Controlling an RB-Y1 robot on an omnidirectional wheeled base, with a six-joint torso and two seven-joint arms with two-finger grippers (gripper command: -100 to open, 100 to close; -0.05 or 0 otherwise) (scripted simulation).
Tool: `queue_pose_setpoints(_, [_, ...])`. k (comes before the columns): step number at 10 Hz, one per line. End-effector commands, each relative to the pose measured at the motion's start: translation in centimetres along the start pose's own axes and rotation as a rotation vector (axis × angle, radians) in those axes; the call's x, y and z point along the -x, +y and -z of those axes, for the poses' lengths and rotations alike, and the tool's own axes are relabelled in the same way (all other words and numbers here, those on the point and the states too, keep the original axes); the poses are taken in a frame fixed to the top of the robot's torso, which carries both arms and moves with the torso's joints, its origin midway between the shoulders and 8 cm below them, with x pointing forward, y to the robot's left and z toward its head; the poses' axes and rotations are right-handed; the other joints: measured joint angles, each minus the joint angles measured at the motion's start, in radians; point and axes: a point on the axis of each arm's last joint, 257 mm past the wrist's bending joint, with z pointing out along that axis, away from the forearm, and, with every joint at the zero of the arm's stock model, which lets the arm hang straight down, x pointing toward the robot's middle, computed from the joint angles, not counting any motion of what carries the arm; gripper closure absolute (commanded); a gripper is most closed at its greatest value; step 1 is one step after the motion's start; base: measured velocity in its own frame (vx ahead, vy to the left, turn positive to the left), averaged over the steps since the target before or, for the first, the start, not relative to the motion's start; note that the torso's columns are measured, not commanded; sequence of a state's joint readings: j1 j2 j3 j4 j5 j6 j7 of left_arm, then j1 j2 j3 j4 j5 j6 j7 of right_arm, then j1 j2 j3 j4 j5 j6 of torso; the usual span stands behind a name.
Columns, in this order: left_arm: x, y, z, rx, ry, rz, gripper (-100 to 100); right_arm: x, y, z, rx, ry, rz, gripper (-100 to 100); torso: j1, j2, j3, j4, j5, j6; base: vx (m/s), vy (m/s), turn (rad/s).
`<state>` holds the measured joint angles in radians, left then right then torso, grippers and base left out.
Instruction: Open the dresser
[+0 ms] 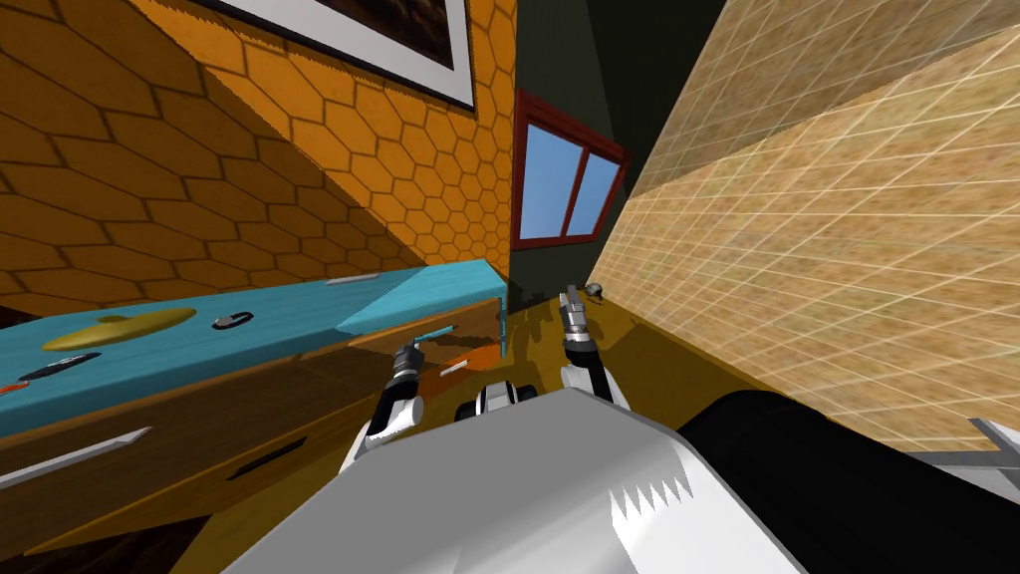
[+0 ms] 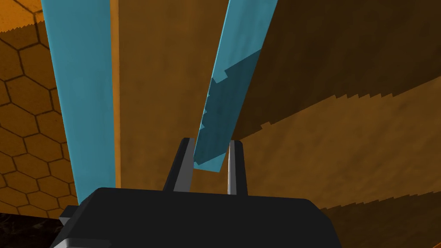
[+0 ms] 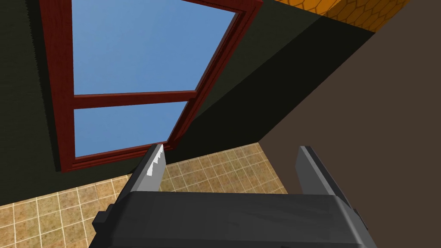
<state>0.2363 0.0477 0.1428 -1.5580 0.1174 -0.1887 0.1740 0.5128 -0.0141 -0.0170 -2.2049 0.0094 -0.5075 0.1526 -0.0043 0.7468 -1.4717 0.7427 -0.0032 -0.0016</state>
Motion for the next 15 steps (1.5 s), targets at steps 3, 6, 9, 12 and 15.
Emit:
queue_pose_setpoints(3, [-0.1,0.0,0.4,0.007,0.002,0.000,100,0.0,0.0,0.0,0.000,0.000,0.000,0,0.002,-0.002,0.000,0.001,0.000,0.000,-0.165,-0.051,0.006])
queue_pose_setpoints(6, [-0.2,-0.4,1.1,0.000,0.007,0.000,100,0.0,0.0,0.0,0.000,0.000,0.000,0,0.002,-0.003,-0.001,-0.001,0.001,0.001,-0.173,-0.043,0.011])
queue_pose_setpoints(9, [0.0,-0.4,1.5,0.024,0.001,0.002,-100,0.0,0.0,0.0,0.000,0.000,0.000,0,0.004,-0.008,-0.004,0.000,0.000,0.000,-0.097,-0.022,-0.008])
queue_pose_setpoints(12, [0.1,-2.2,1.7,0.022,0.000,0.003,-100,0.0,0.0,0.0,0.000,0.000,0.000,0,0.005,-0.012,-0.006,-0.005,0.003,0.001,0.008,-0.013,-0.007])
queue_pose_setpoints(15, [0.2,-3.8,1.9,0.022,-0.002,0.004,-100,0.0,0.0,0.0,0.000,0.000,0.000,0,0.004,-0.008,-0.004,-0.003,0.002,0.002,0.010,-0.010,-0.011])
